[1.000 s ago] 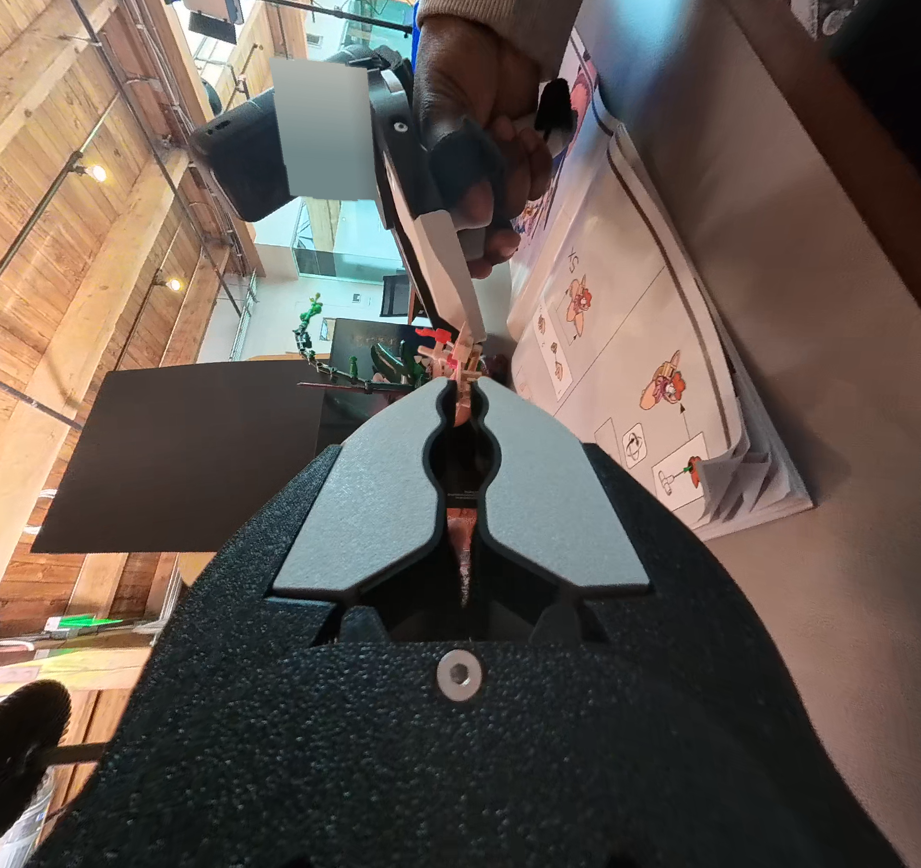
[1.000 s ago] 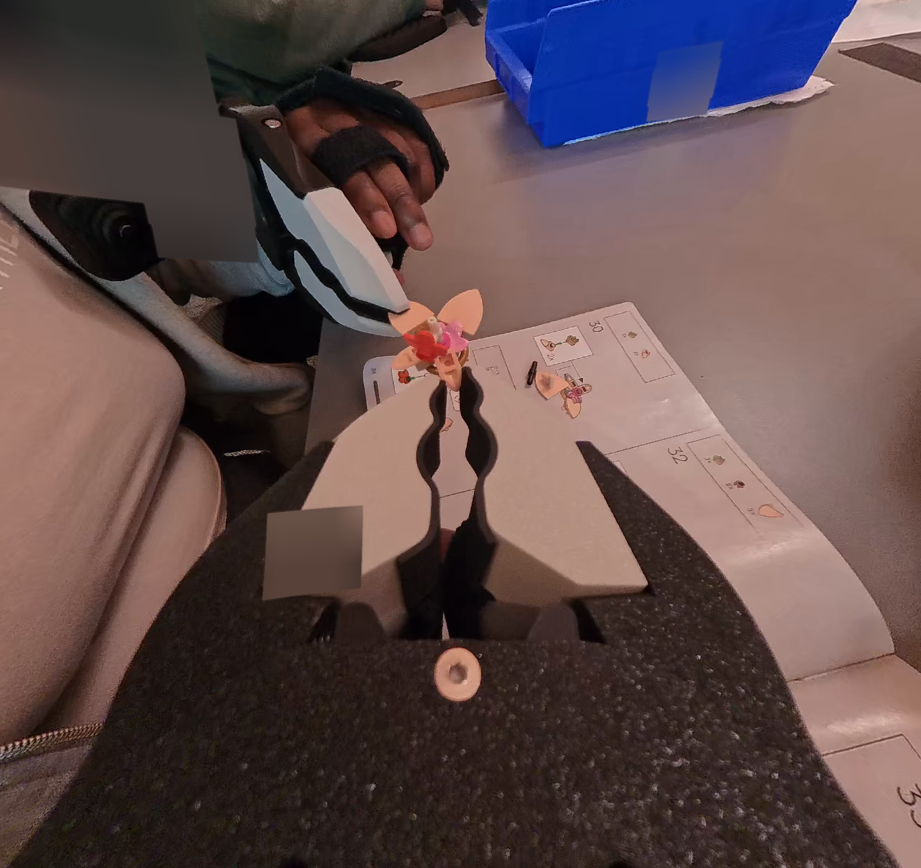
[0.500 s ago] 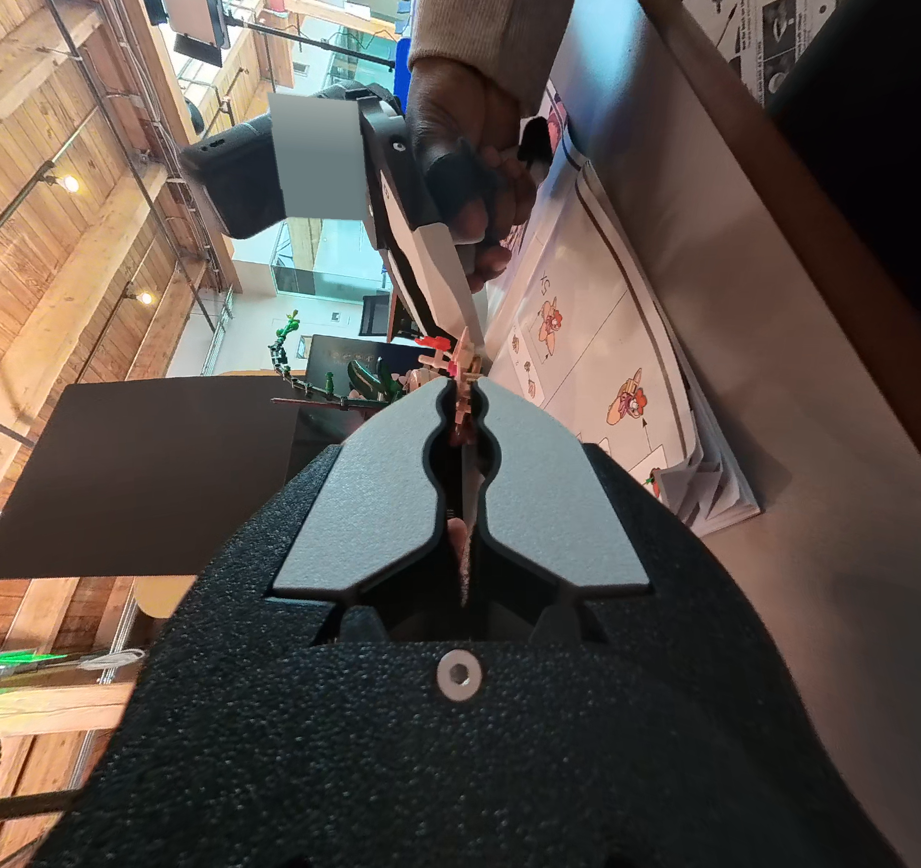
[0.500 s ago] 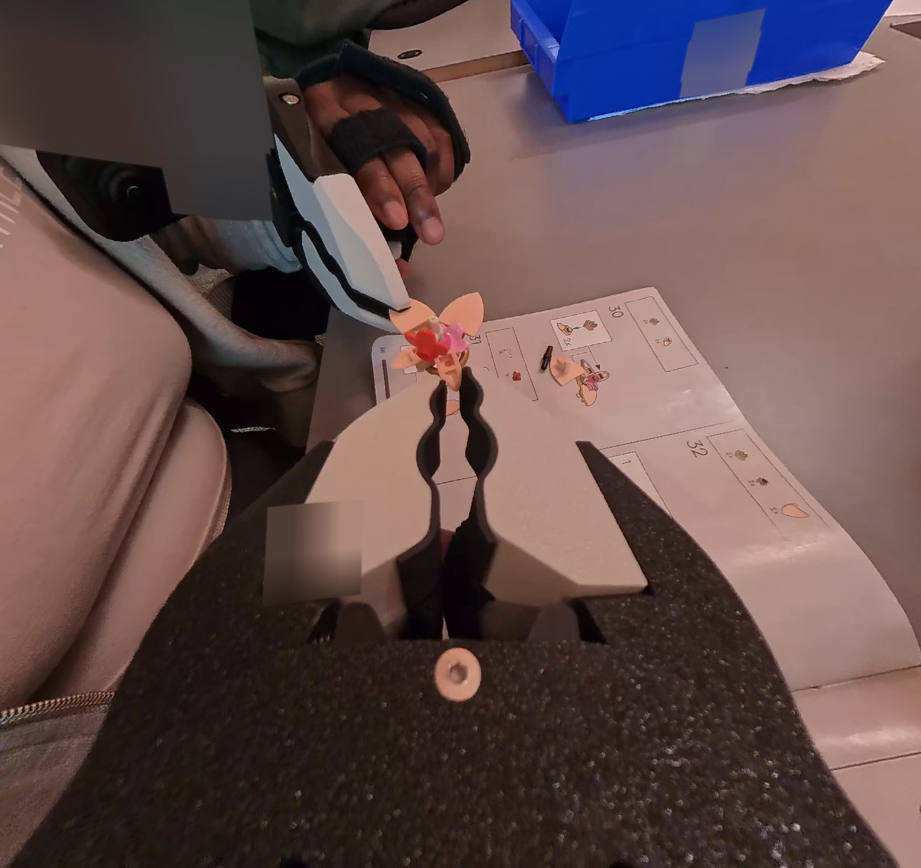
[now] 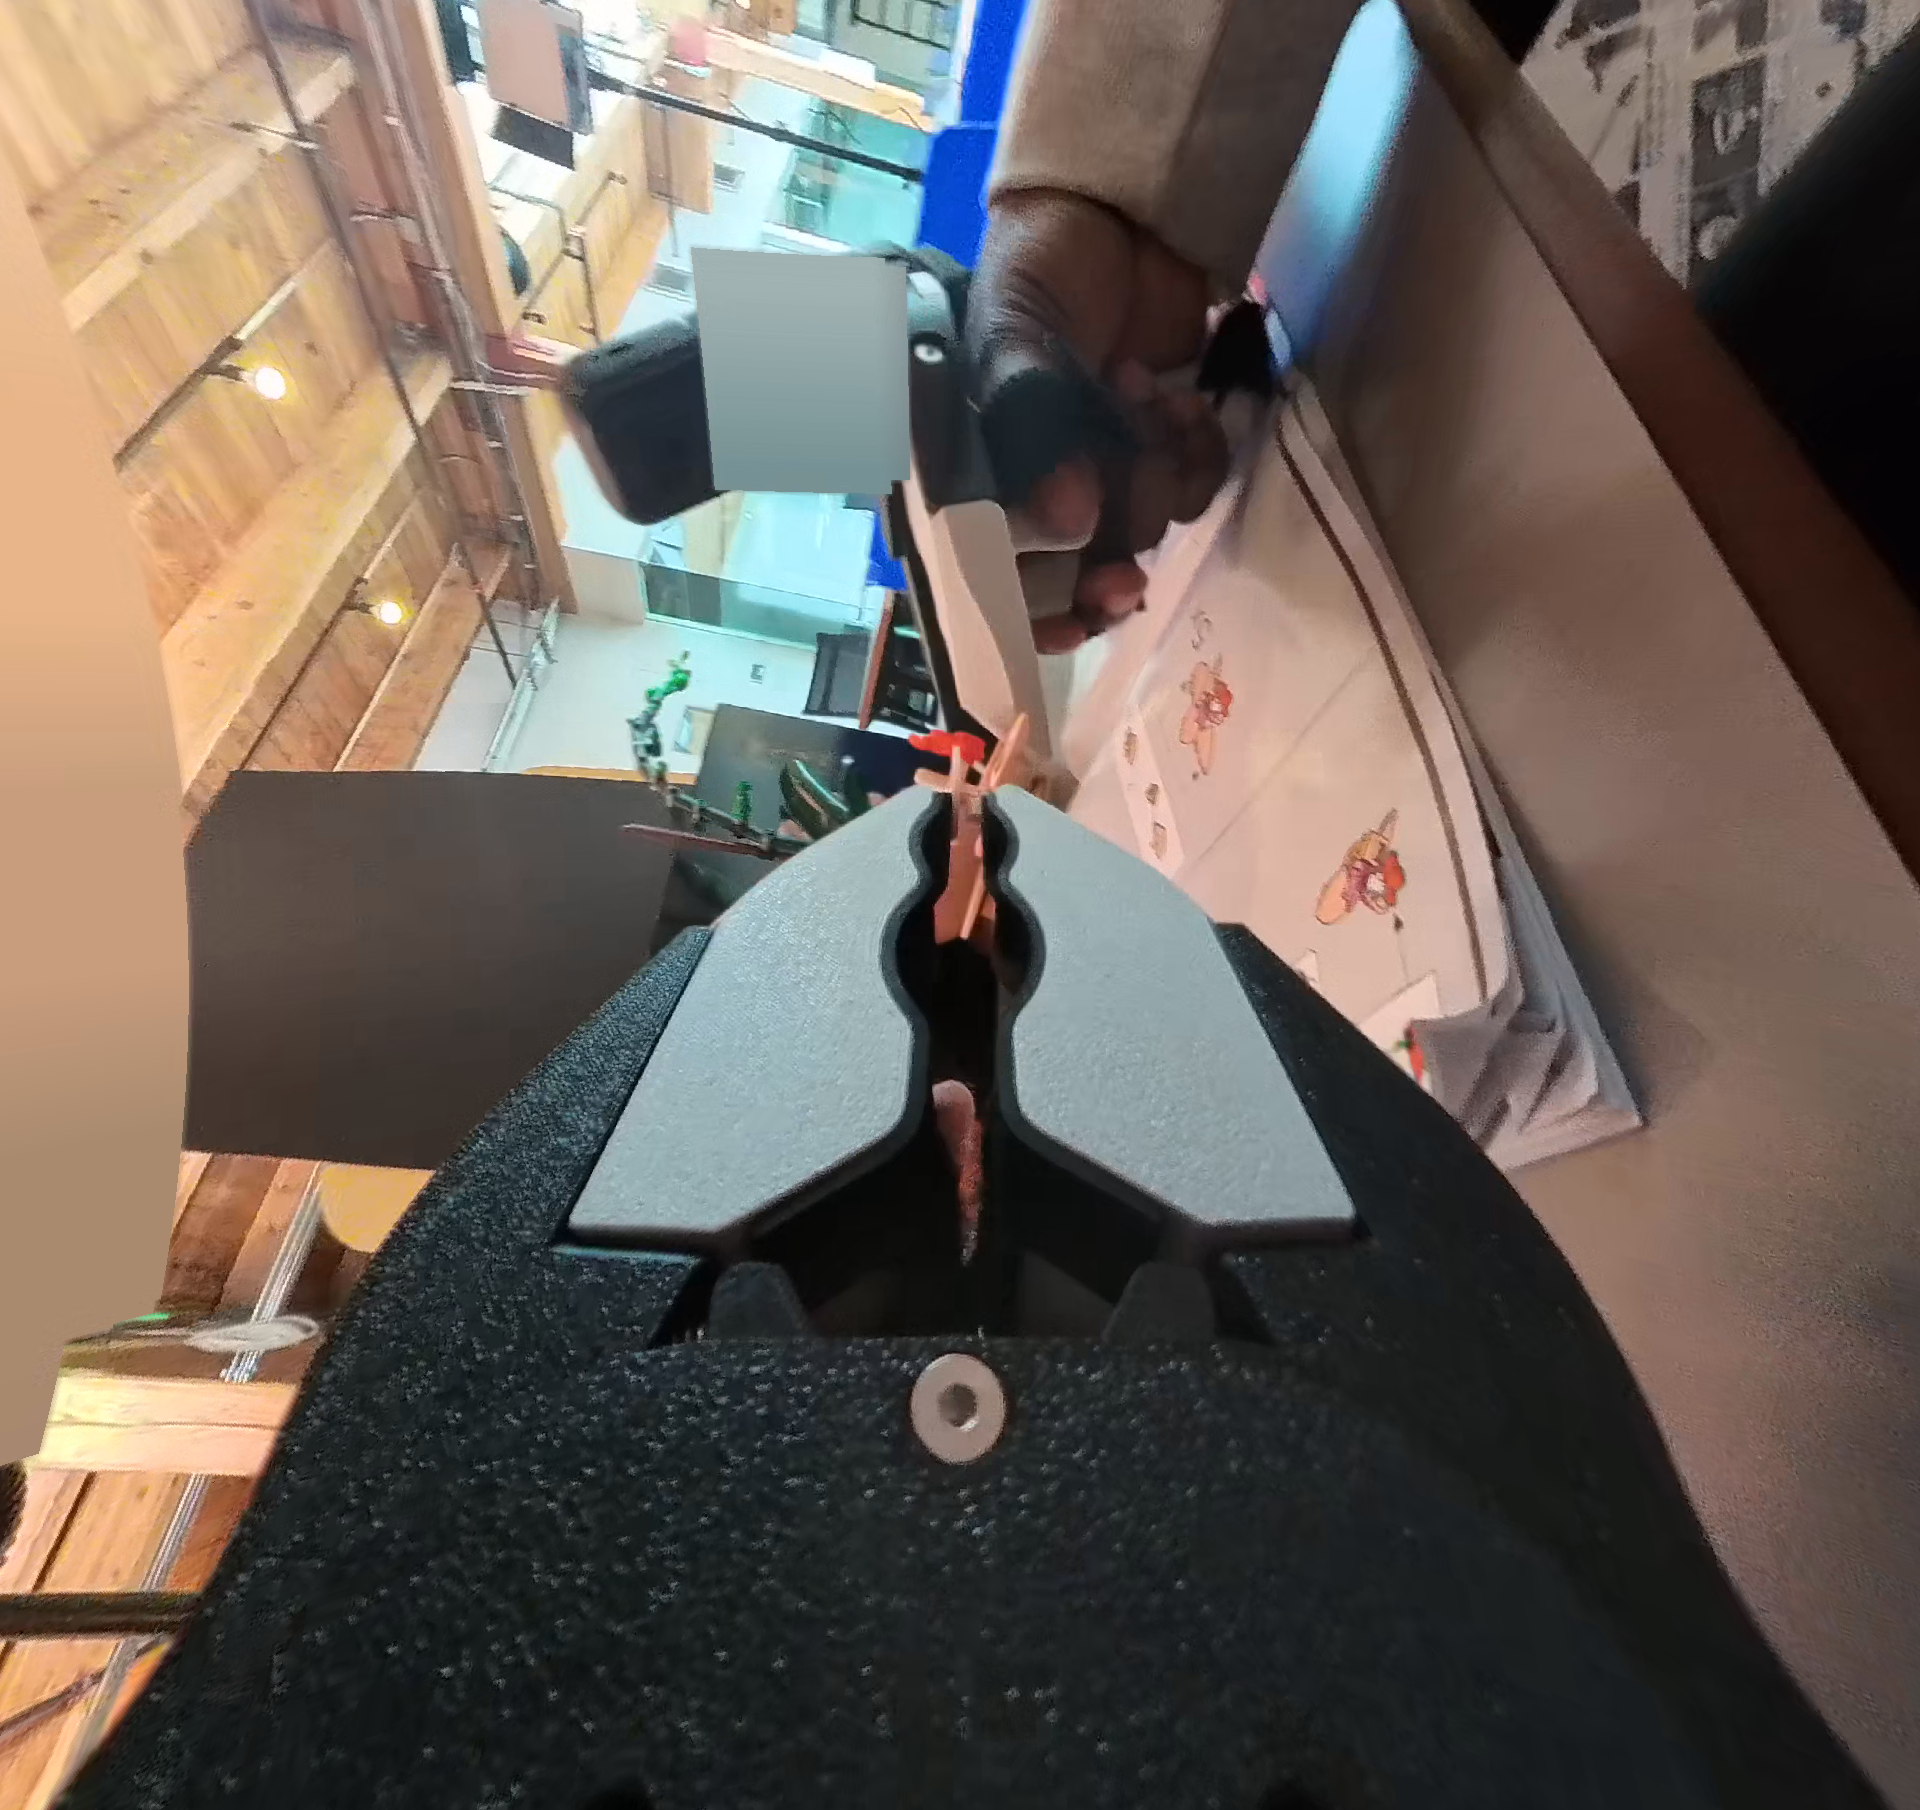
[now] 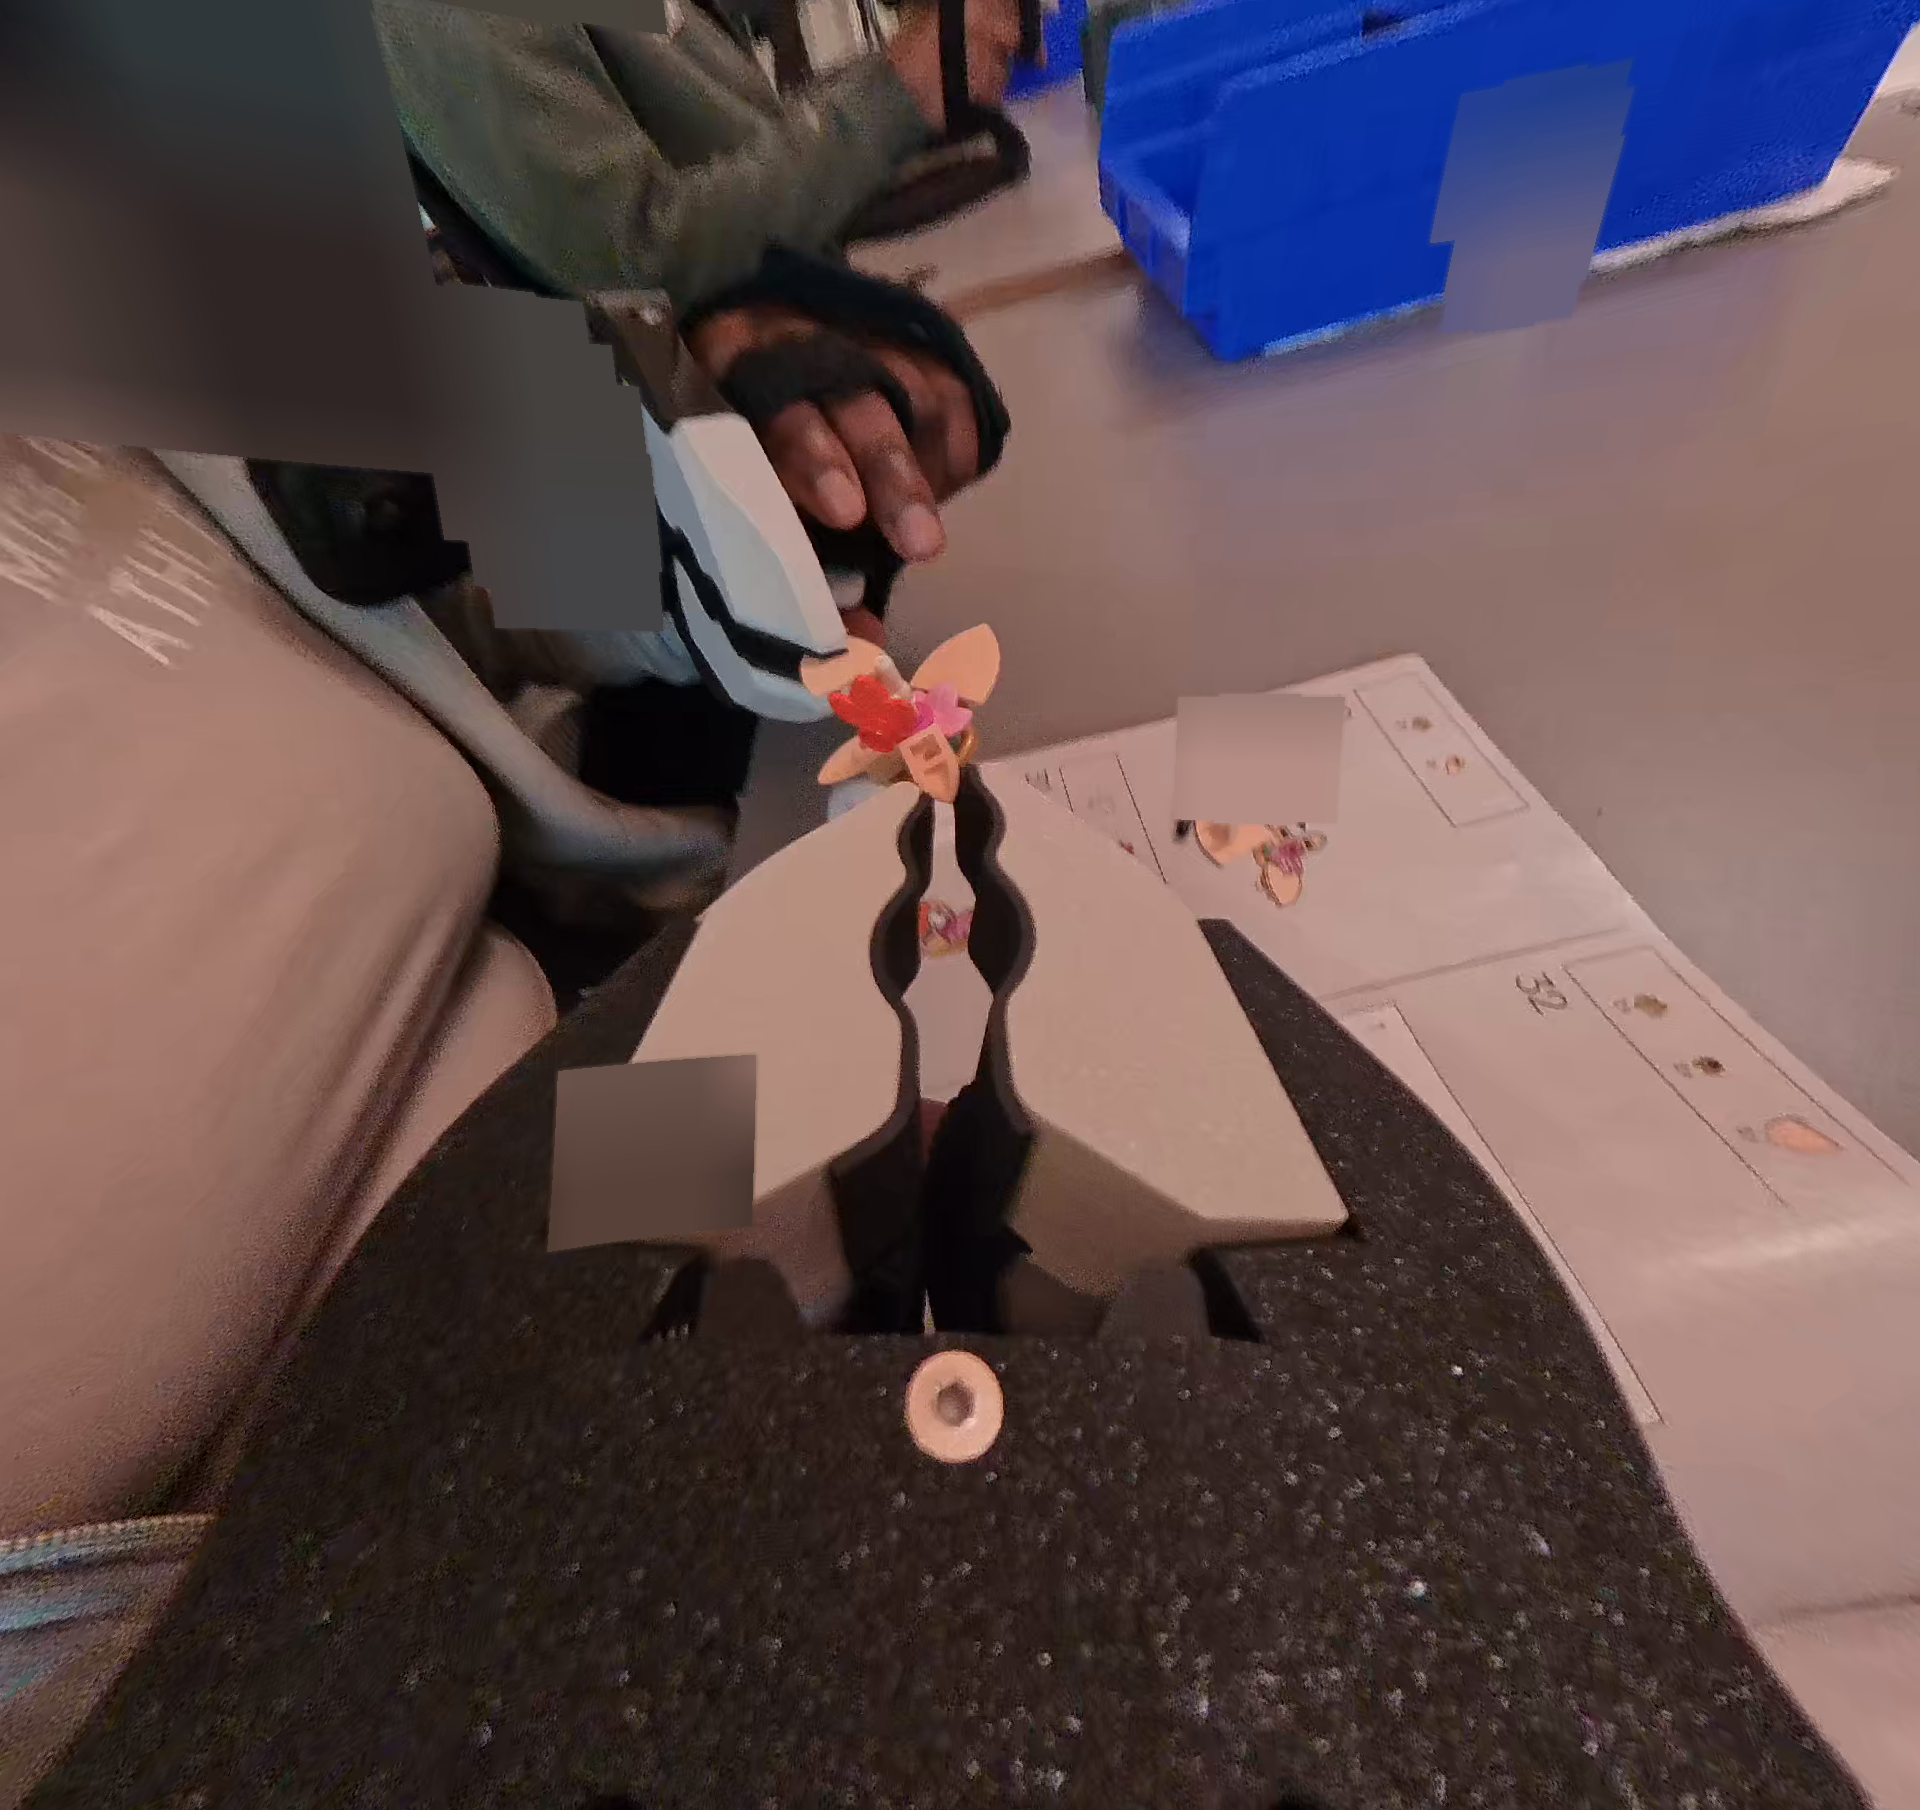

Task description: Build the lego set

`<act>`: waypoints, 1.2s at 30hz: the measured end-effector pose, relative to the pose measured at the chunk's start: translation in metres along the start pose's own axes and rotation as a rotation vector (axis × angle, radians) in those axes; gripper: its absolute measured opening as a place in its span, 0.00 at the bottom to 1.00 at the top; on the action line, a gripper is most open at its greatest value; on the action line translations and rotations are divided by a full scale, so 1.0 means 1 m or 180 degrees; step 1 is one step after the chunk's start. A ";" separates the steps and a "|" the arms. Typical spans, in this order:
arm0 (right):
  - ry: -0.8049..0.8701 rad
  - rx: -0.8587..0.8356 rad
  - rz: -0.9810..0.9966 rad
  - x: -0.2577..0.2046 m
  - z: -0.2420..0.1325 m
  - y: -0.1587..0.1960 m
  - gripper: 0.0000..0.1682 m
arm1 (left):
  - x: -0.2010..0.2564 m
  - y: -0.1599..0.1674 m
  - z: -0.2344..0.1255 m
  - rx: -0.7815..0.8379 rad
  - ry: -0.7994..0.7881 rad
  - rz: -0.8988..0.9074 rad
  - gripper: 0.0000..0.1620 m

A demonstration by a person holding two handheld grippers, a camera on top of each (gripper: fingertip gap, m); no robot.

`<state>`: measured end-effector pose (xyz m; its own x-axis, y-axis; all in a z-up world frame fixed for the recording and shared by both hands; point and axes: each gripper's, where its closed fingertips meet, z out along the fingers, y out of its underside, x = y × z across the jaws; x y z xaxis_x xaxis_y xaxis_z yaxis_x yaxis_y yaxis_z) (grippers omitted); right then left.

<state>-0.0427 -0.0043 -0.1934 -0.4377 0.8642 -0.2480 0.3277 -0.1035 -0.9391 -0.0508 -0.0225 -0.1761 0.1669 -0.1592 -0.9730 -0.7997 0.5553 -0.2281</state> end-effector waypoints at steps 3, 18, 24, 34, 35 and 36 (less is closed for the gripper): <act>-0.0235 0.0457 0.0202 -0.006 -0.009 -0.022 0.00 | -0.009 0.002 -0.003 -0.0030 -0.0160 -0.0062 0.03; 0.0369 -0.1137 0.0077 0.009 -0.001 0.043 0.17 | 0.018 0.046 -0.009 -0.0570 0.0204 -0.0637 0.03; 0.0351 -0.1478 -0.0315 0.010 0.016 0.045 0.16 | 0.016 0.046 -0.012 -0.0531 0.0094 -0.0806 0.03; -0.0540 -0.1911 -0.0151 0.012 0.036 0.044 0.05 | 0.011 0.042 -0.014 -0.0497 -0.0049 -0.0721 0.03; -0.0587 -0.1918 -0.0149 0.012 0.036 0.044 0.04 | 0.010 0.043 -0.015 -0.0500 -0.0067 -0.0726 0.03; -0.0547 -0.1859 -0.0181 0.015 0.036 0.041 0.00 | 0.008 0.043 -0.015 -0.0500 -0.0096 -0.0721 0.03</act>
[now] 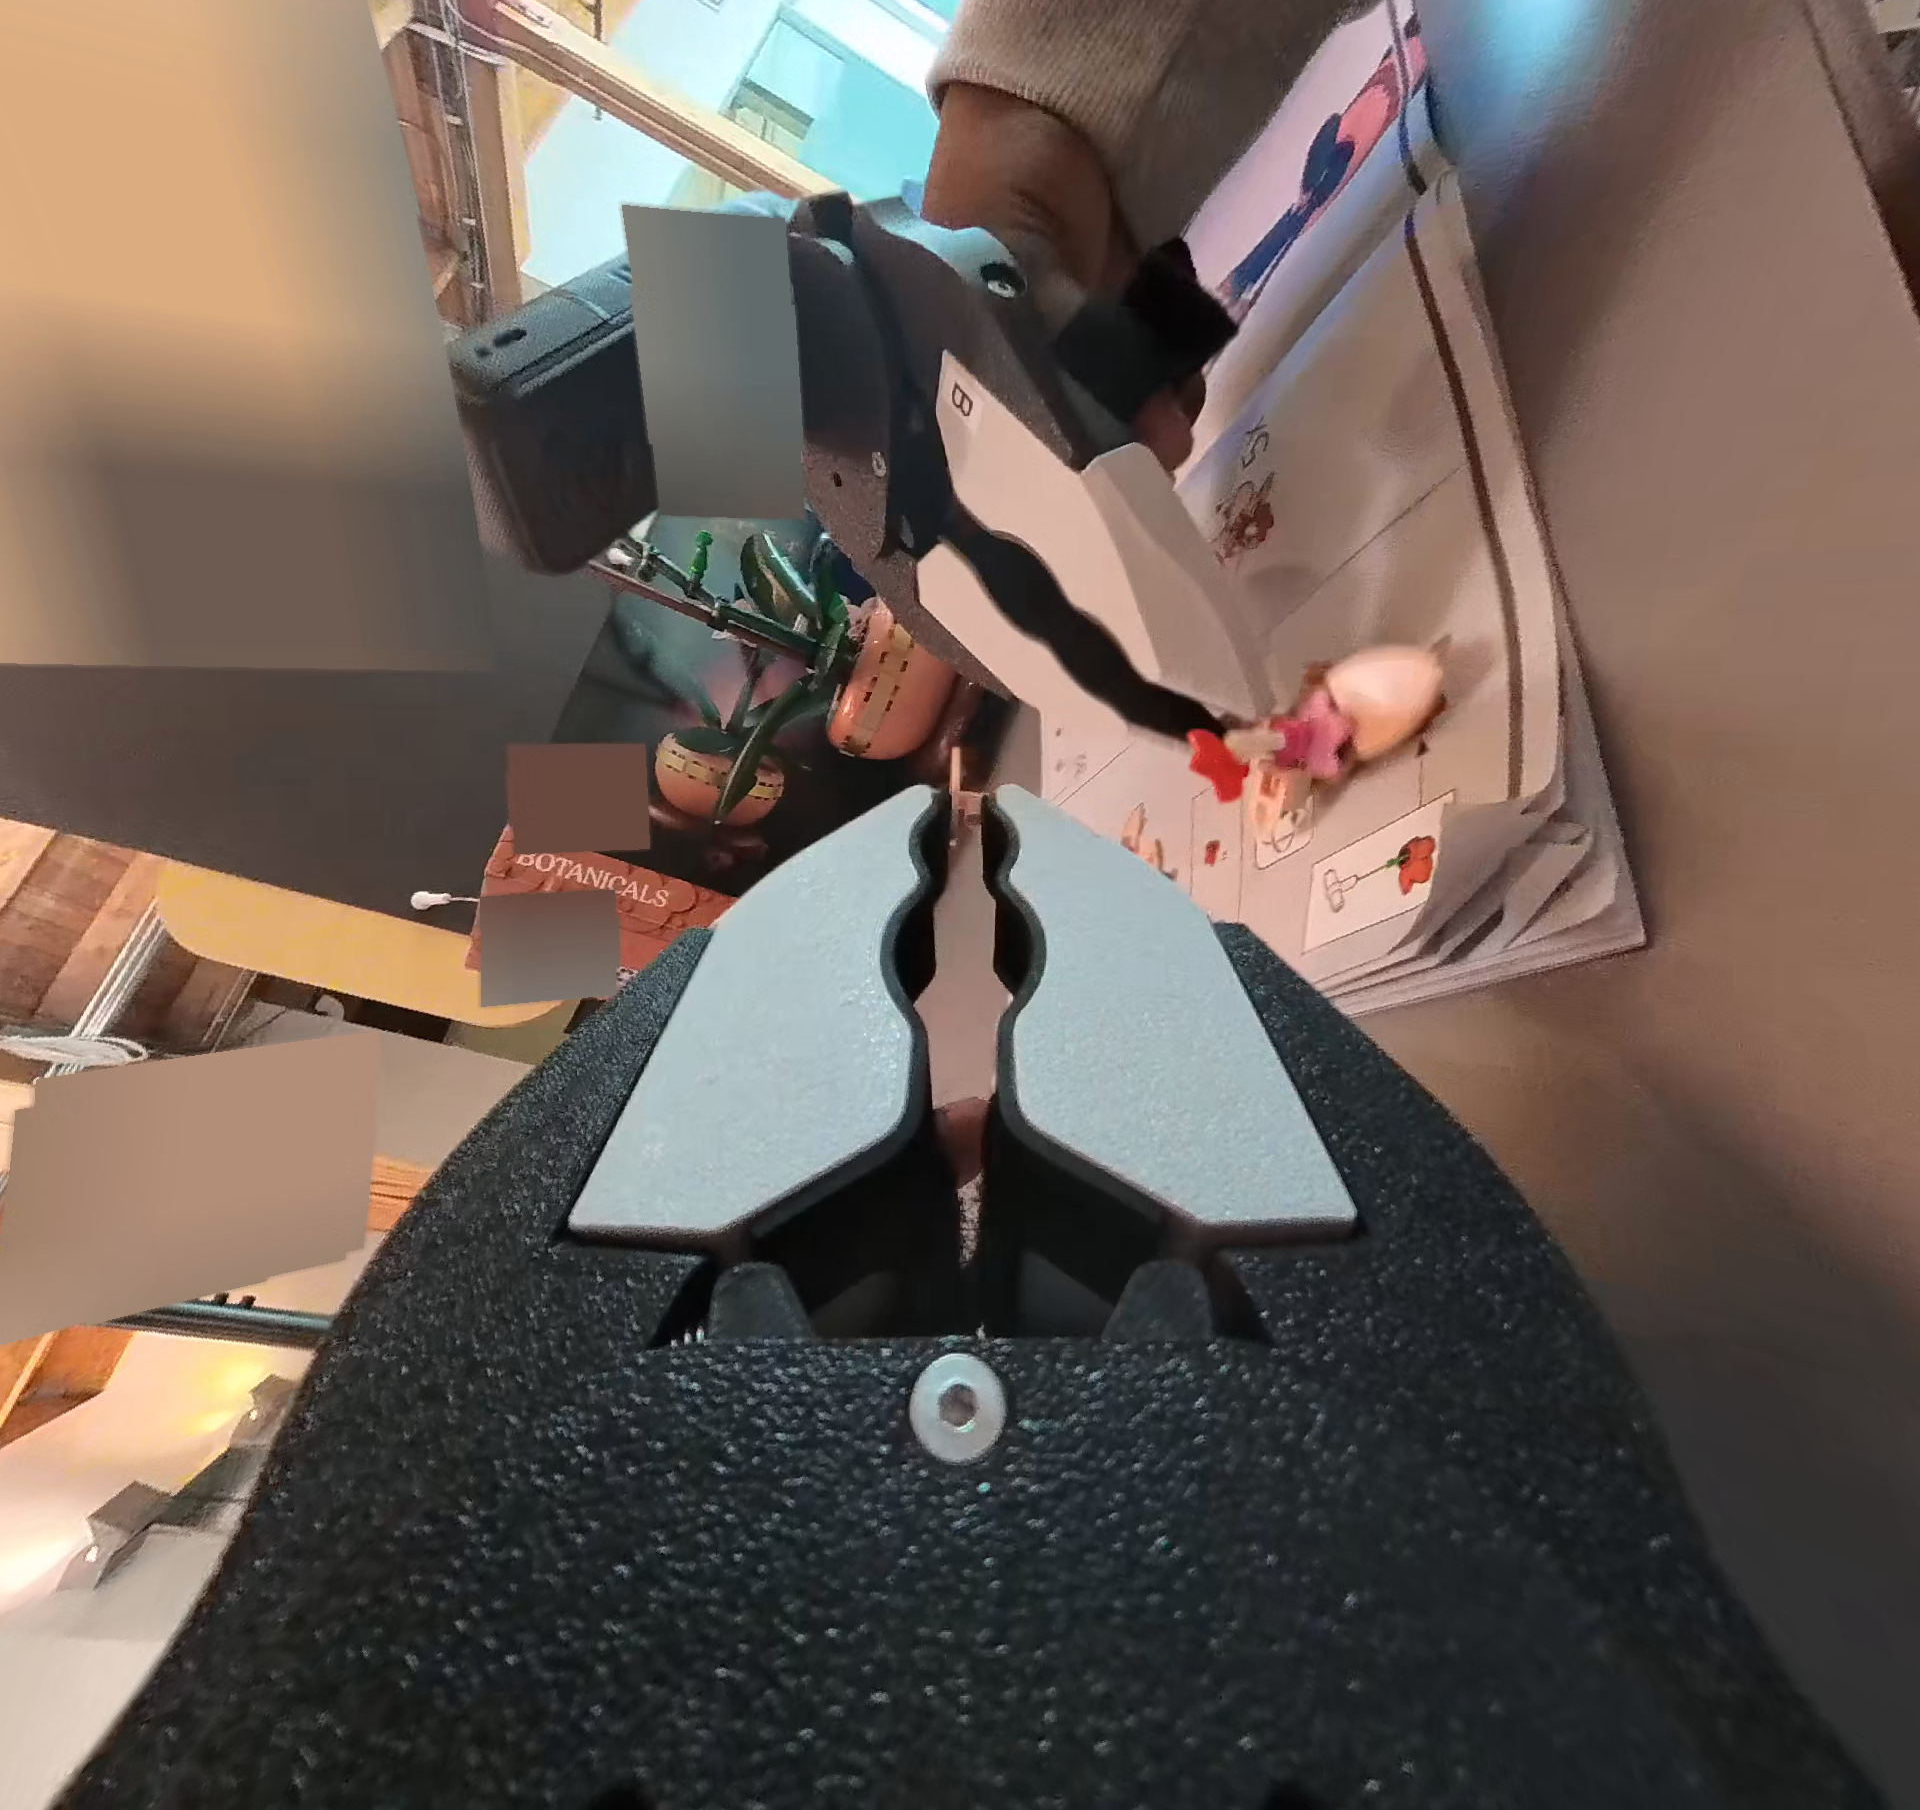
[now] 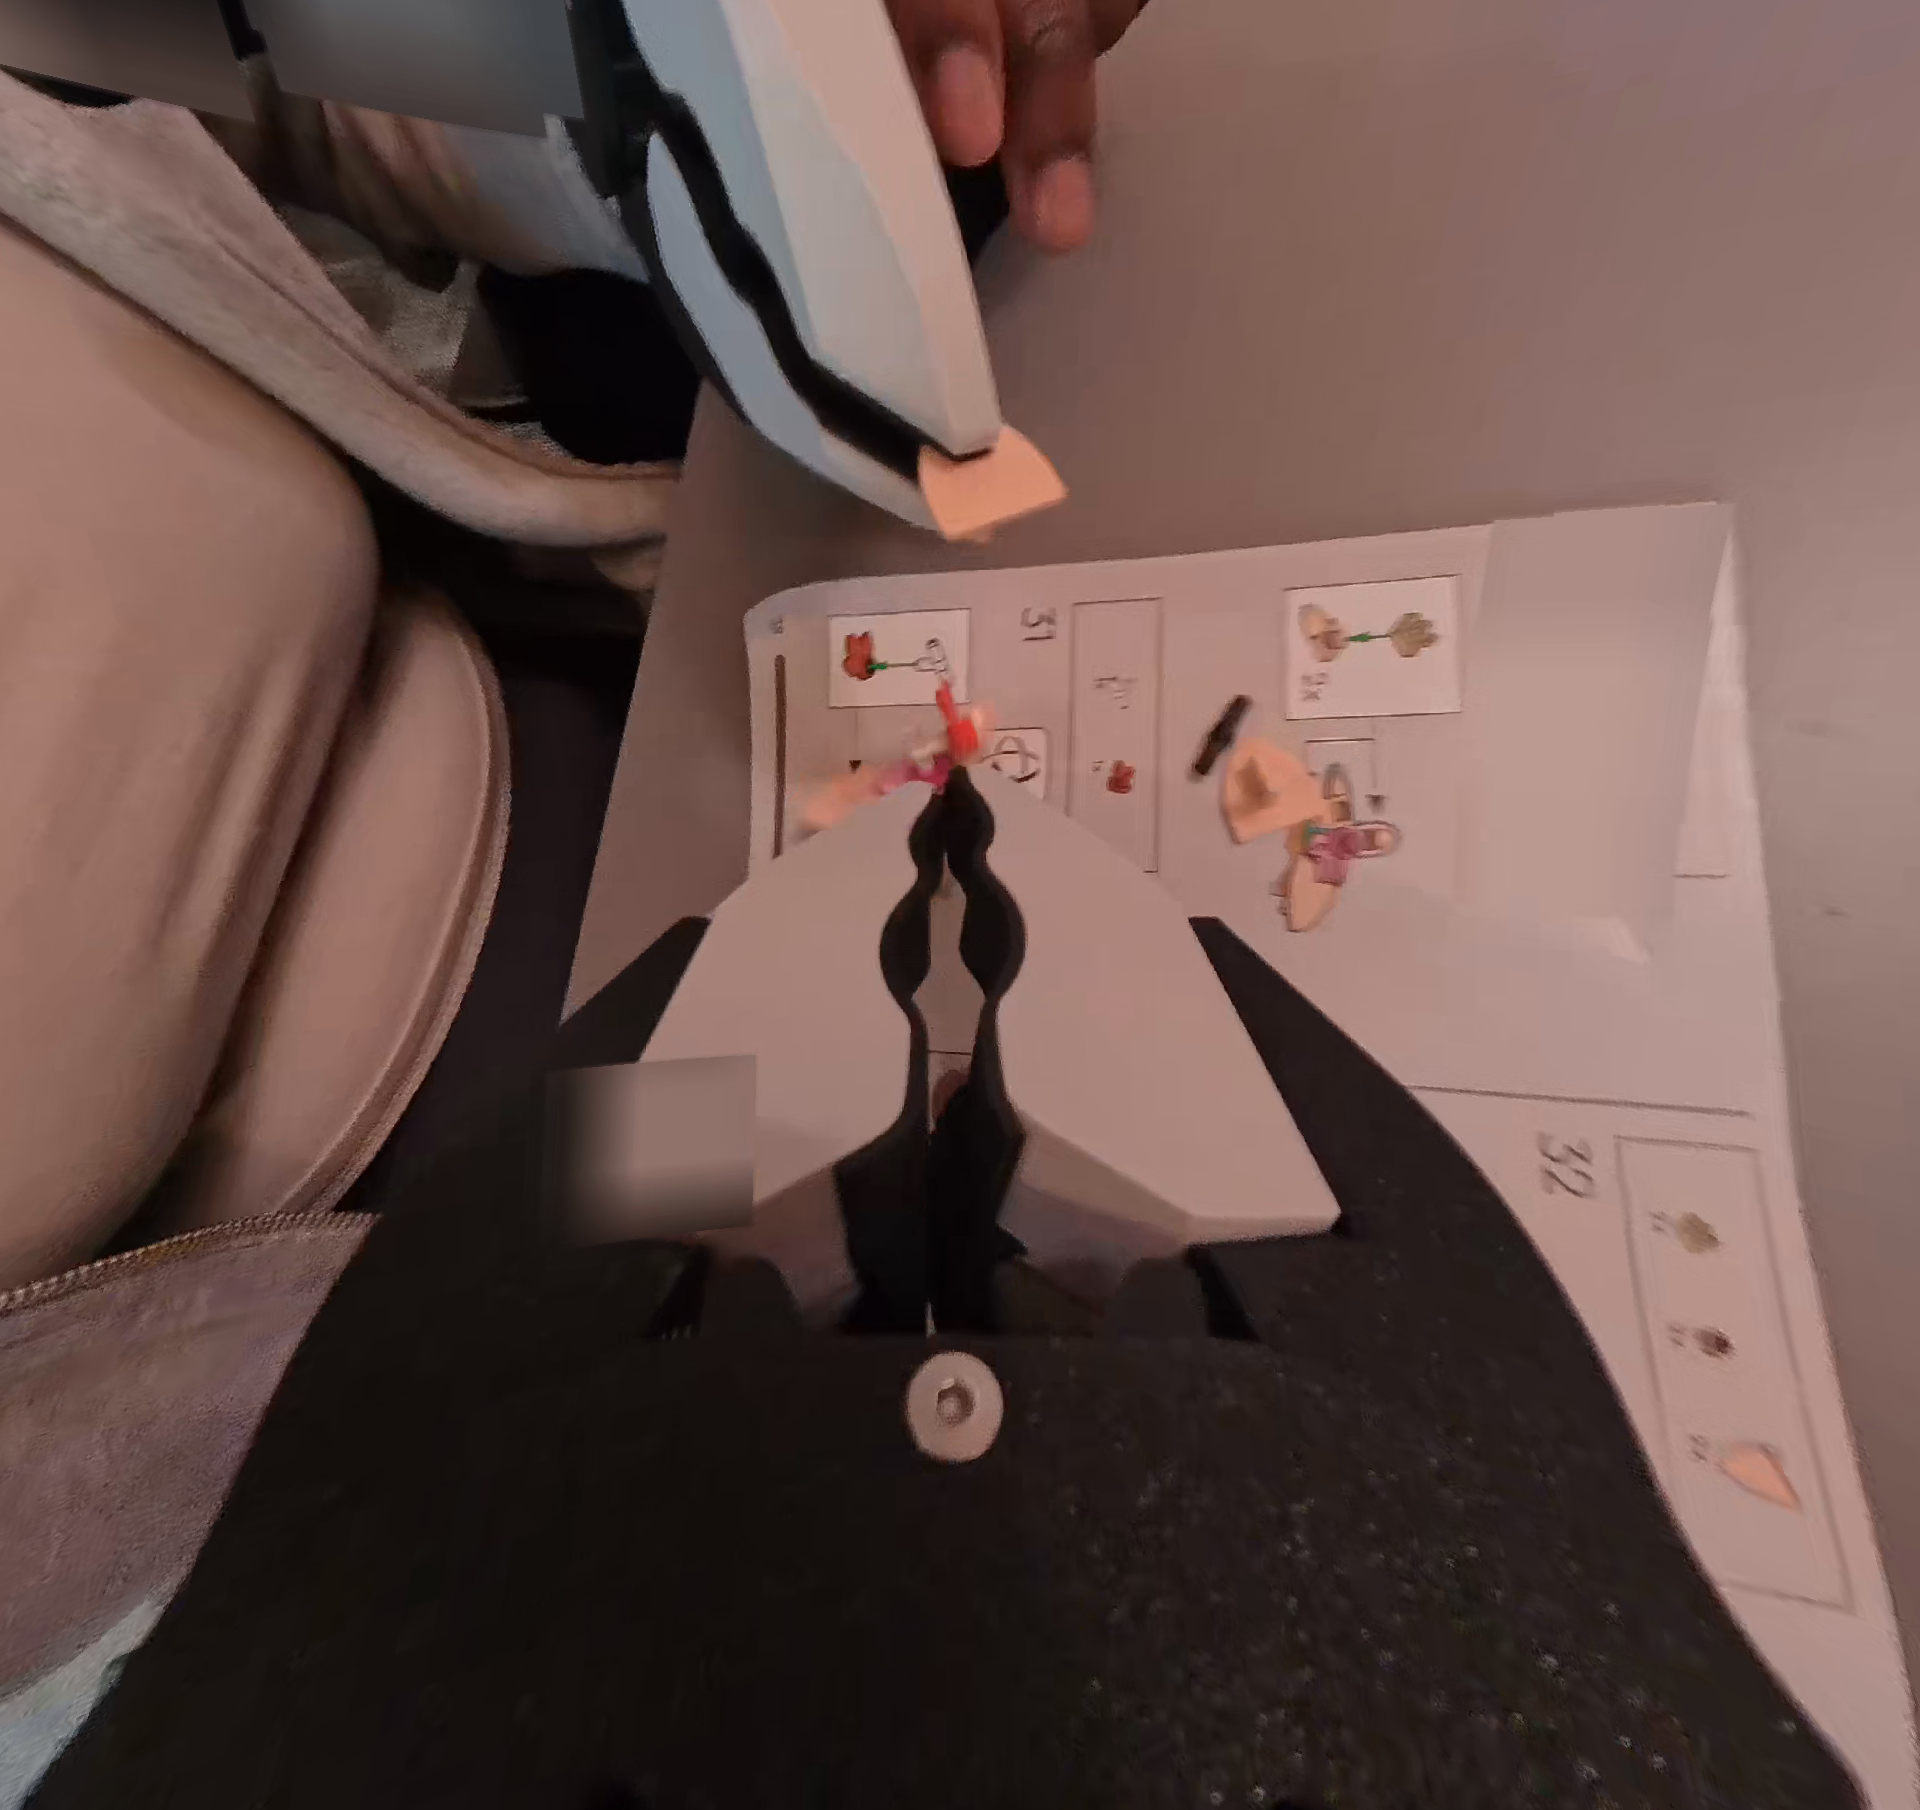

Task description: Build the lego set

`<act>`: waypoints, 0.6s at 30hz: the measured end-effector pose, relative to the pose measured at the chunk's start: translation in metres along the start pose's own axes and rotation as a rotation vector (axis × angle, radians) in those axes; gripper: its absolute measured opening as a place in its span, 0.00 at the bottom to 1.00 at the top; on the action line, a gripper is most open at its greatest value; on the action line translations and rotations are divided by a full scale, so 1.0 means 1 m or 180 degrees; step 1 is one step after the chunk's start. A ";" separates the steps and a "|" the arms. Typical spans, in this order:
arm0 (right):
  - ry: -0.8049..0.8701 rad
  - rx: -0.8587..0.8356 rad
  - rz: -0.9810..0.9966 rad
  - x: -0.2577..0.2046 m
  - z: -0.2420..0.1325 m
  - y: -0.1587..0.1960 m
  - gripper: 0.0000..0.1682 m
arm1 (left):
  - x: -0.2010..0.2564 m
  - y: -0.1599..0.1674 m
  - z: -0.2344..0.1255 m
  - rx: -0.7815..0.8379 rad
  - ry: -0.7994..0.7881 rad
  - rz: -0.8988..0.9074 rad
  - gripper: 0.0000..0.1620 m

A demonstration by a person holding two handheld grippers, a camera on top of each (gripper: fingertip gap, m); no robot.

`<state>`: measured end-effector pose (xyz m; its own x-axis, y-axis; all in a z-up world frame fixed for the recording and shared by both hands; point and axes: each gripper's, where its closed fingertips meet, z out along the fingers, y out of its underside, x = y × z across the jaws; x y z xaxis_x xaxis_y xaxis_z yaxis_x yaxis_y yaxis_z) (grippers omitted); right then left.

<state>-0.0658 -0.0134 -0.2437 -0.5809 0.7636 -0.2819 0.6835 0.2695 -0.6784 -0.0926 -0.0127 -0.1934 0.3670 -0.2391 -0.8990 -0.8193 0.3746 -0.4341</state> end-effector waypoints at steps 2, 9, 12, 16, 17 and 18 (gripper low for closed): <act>0.0166 0.0163 0.0051 0.008 -0.009 -0.005 0.00 | -0.001 0.000 0.000 0.0014 -0.0018 -0.0011 0.03; 0.0583 0.0175 0.0258 0.017 -0.030 0.015 0.01 | 0.002 0.001 0.002 -0.0045 0.0011 0.0066 0.03; 0.0518 0.0080 0.0210 -0.001 -0.016 0.014 0.18 | 0.004 0.002 0.003 -0.0079 0.0038 0.0107 0.03; 0.1042 -0.0209 -0.0198 0.005 0.003 0.018 0.19 | 0.006 -0.001 0.003 -0.0009 0.0058 0.0121 0.03; 0.1059 -0.0208 -0.0250 0.004 0.006 0.017 0.17 | 0.006 -0.003 0.003 0.0023 0.0051 0.0108 0.03; 0.1045 -0.0145 -0.0280 0.003 0.006 0.014 0.10 | 0.004 -0.003 0.002 0.0042 0.0025 0.0099 0.03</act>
<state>-0.0607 -0.0115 -0.2582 -0.4702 0.8824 0.0149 0.6603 0.3630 -0.6574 -0.0874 -0.0131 -0.1955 0.3380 -0.2341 -0.9116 -0.8244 0.3936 -0.4067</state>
